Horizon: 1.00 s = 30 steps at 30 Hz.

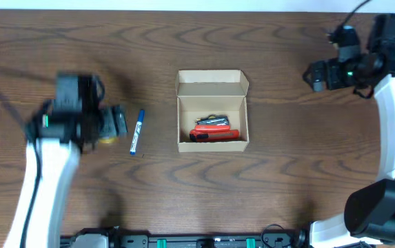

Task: Pack container
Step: 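Withdraw the right gripper and move the left gripper toward the marker, then lower the left gripper over the blue-capped marker and close on it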

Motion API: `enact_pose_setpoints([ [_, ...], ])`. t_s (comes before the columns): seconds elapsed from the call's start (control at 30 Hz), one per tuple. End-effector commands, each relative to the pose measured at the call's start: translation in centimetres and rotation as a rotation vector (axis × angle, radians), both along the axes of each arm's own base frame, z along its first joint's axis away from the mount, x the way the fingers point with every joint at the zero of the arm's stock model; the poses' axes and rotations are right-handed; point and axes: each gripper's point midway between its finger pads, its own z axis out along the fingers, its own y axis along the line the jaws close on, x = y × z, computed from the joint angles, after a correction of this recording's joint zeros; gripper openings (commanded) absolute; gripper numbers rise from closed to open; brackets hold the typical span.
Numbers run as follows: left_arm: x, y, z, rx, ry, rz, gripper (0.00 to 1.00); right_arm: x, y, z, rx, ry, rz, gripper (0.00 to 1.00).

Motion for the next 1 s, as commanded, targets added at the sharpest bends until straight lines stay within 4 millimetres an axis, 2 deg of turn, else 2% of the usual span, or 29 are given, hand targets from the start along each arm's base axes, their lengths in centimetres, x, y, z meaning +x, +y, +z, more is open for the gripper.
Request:
enact_pose_setpoints([
  [0.0, 2.3, 0.1, 0.2, 0.041, 0.104, -0.056, 0.95, -0.4, -1.7, 0.5, 0.043, -0.004, -0.091, 0.99],
  [0.07, 2.8, -0.6, -0.6, 0.008, 0.151, -0.079, 0.95, -0.7, -2.4, 0.3, 0.044, 0.004, -0.11, 0.99],
  [0.17, 3.5, -2.8, -2.2, -0.086, 0.193, -0.194, 0.95, -1.1, -3.2, -0.3, 0.03, 0.022, -0.134, 0.99],
  [0.3, 3.6, -2.6, -4.5, -0.029, 0.268, -0.201, 0.95, -1.5, -3.6, -1.8, 0.01, 0.049, -0.141, 0.99],
  [0.5, 3.9, -3.6, -7.5, 0.014, 0.349, -0.272, 0.97, -2.5, -4.2, -6.0, -0.014, 0.111, -0.183, 0.99],
  [0.67, 5.4, -4.3, -8.1, 0.048, 0.306, -0.312, 1.0, -3.3, -5.3, -8.9, -0.05, 0.146, -0.274, 0.99],
  [0.83, 6.5, -4.4, -8.6, 0.064, 0.26, -0.329, 1.0, -3.5, -5.2, -9.5, -0.047, 0.152, -0.274, 0.99],
  [0.97, 6.0, -4.4, -10.2, 0.065, 0.273, -0.343, 1.0, -3.5, -5.2, -9.5, -0.047, 0.152, -0.274, 0.99],
])
